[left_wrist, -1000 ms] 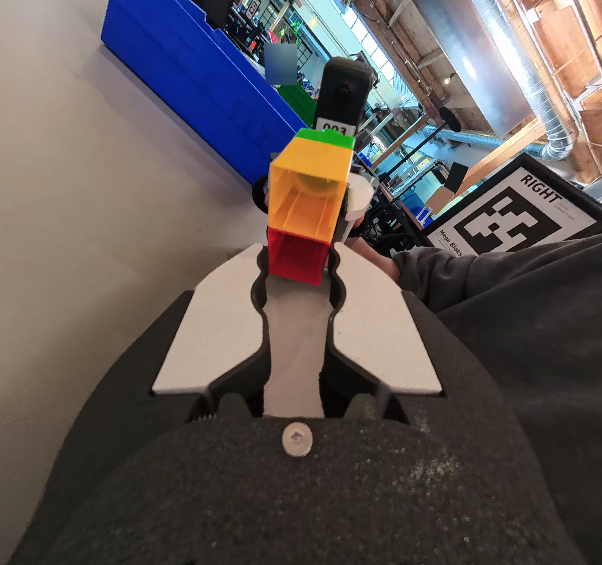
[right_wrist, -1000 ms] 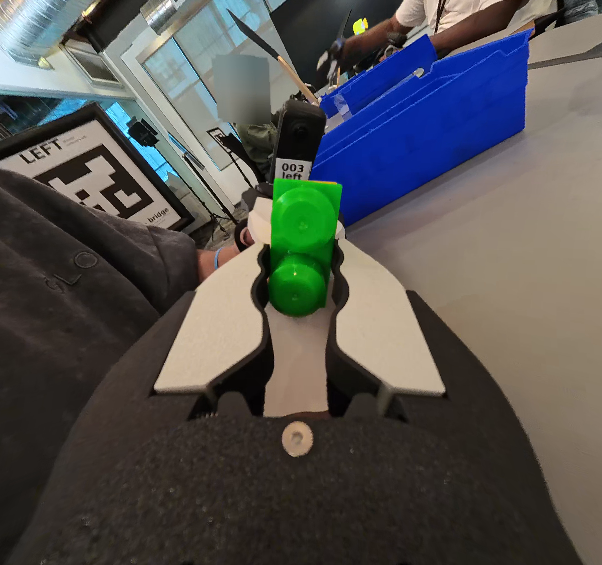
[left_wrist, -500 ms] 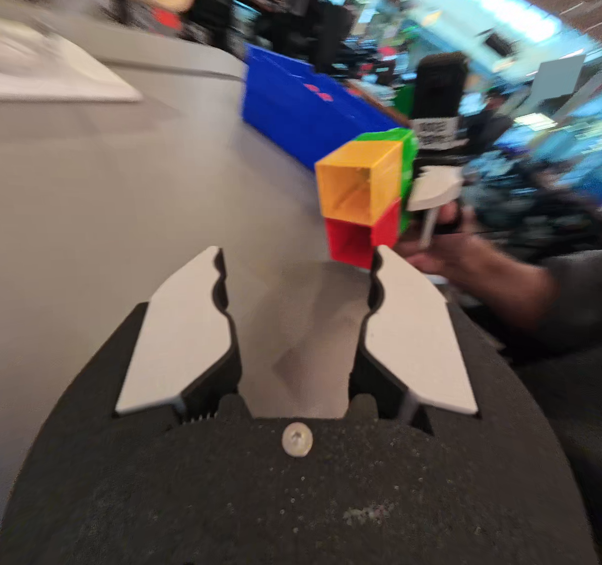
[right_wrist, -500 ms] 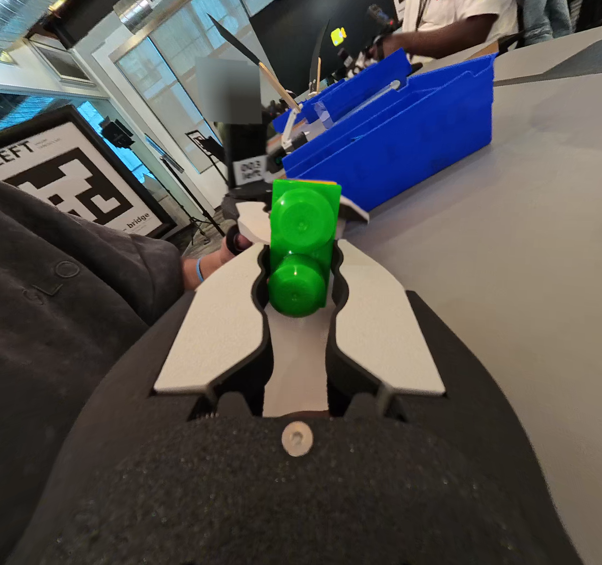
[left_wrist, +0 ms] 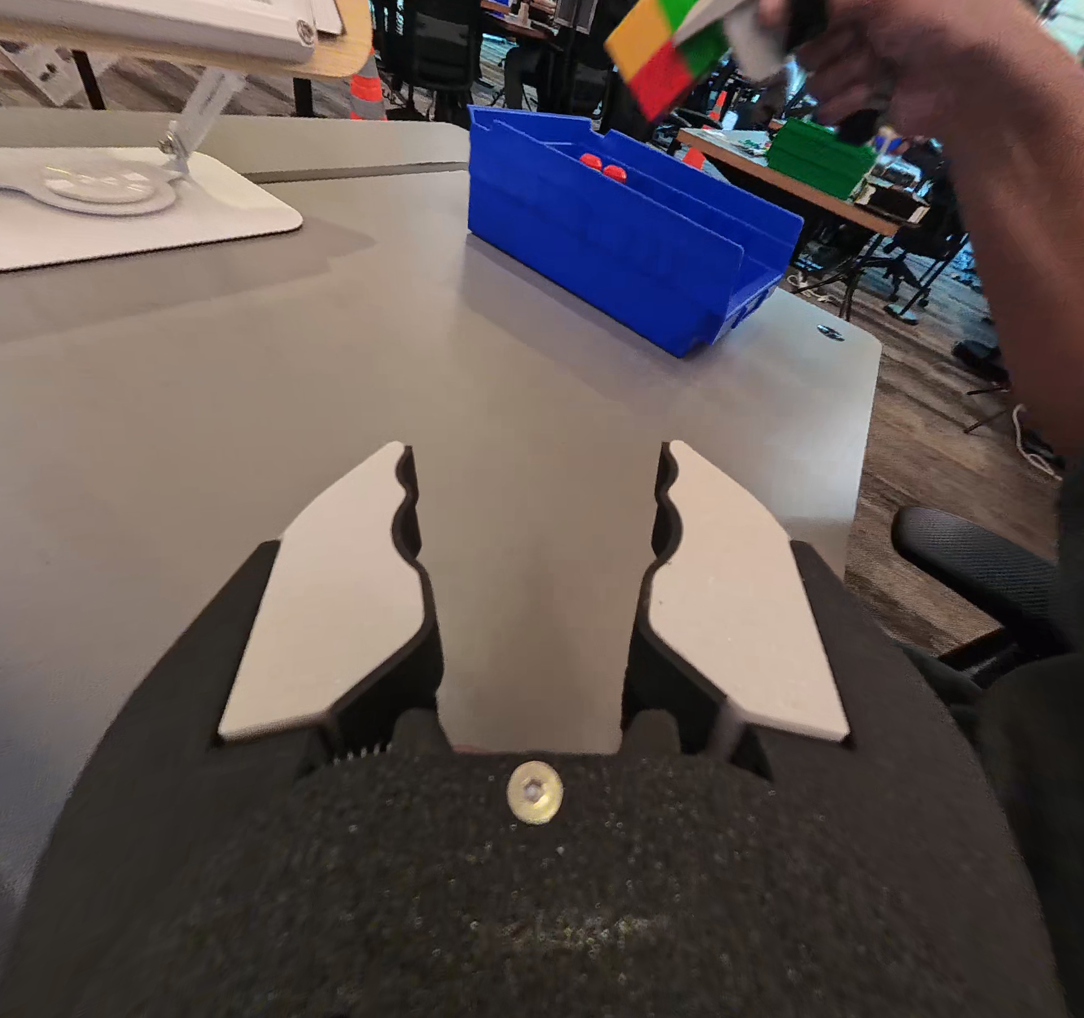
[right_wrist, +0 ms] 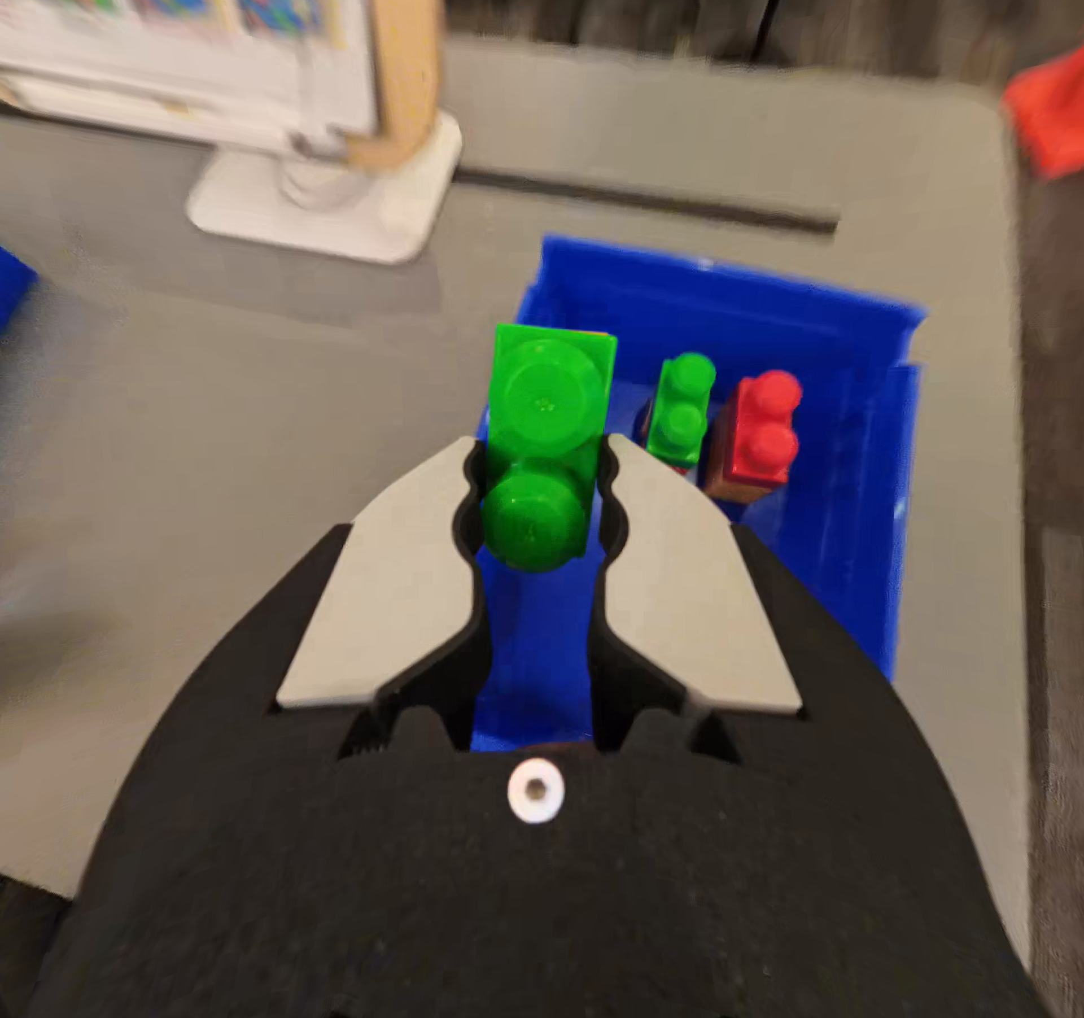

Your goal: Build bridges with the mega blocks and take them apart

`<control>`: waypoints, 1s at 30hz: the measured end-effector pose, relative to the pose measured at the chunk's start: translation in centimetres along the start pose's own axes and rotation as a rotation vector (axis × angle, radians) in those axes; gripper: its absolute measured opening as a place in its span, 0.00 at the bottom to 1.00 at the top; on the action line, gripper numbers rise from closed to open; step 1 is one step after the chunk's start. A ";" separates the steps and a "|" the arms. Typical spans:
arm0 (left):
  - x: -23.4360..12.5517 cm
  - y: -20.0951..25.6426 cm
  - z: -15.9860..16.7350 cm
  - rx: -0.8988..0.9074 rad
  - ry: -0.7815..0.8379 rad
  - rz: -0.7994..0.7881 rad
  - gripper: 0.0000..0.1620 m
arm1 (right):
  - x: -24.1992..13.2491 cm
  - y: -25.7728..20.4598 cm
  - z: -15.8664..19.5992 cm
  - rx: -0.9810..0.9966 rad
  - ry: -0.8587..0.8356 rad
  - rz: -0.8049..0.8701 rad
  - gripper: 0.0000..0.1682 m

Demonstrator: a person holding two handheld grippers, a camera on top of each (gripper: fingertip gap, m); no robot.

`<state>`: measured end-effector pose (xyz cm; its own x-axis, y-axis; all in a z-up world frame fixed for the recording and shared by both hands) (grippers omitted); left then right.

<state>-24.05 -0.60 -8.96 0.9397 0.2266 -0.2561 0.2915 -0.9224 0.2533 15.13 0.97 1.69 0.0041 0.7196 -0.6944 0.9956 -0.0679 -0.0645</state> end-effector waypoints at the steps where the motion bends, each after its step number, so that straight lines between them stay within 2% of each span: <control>1: 0.1 -0.1 0.1 -0.014 -0.009 0.006 0.47 | 2.5 0.9 0.3 0.026 -0.088 0.002 0.22; 3: 0.3 -0.2 0.3 -0.038 -0.032 0.016 0.47 | 7.4 2.3 1.8 0.061 -0.301 0.048 0.22; 5: 0.4 0.1 0.4 -0.051 -0.040 0.032 0.47 | 11.2 2.3 2.8 0.116 -0.408 0.048 0.22; 7: 0.4 0.3 0.4 -0.046 -0.045 0.034 0.46 | 13.6 2.8 3.4 0.104 -0.497 0.138 0.22; 10: 0.2 0.6 0.3 -0.011 -0.046 0.022 0.46 | 15.3 2.5 3.1 0.126 -0.517 0.169 0.22; 15: -0.1 0.6 0.6 0.021 -0.058 -0.013 0.46 | 15.6 2.9 3.1 0.138 -0.528 0.186 0.22; 17: -0.2 0.6 0.7 0.014 -0.063 -0.004 0.47 | 15.3 2.8 2.8 0.159 -0.503 0.137 0.32; 20: -0.5 0.6 0.5 -0.007 -0.056 0.008 0.47 | 11.5 2.1 0.4 0.179 -0.353 0.041 0.38; 22: -0.9 0.4 0.3 -0.007 -0.046 -0.004 0.48 | 6.2 0.2 -2.1 0.119 -0.146 -0.029 0.39; 24: -1.3 -0.1 0.1 0.004 -0.031 -0.035 0.48 | 0.6 -3.5 -3.1 0.026 0.072 -0.132 0.38; 27: -1.8 -0.4 -0.3 0.019 -0.028 -0.084 0.49 | -4.5 -11.7 -0.2 -0.109 0.395 -0.395 0.33; 28: -1.9 -0.5 -0.5 0.033 -0.027 -0.109 0.49 | -4.8 -13.9 1.7 -0.126 0.477 -0.439 0.33; 30: -2.1 -0.6 -0.7 0.081 -0.022 -0.169 0.52 | -3.4 -17.7 6.3 -0.197 0.537 -0.488 0.32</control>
<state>-26.11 -0.29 -7.93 0.8743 0.3740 -0.3094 0.4283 -0.8944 0.1291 -3.05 -4.65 0.66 -0.4469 0.8780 -0.1714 0.8943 0.4335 -0.1108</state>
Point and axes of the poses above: each gripper's, where its closed fingertips meet, x out along the fingers, z out of its underside, y = z × x across the jaws, the point moved 4 cm from there along -x, back along the fingers, and after that the axes turned 2 degrees about -y, right-handed, at the moved point
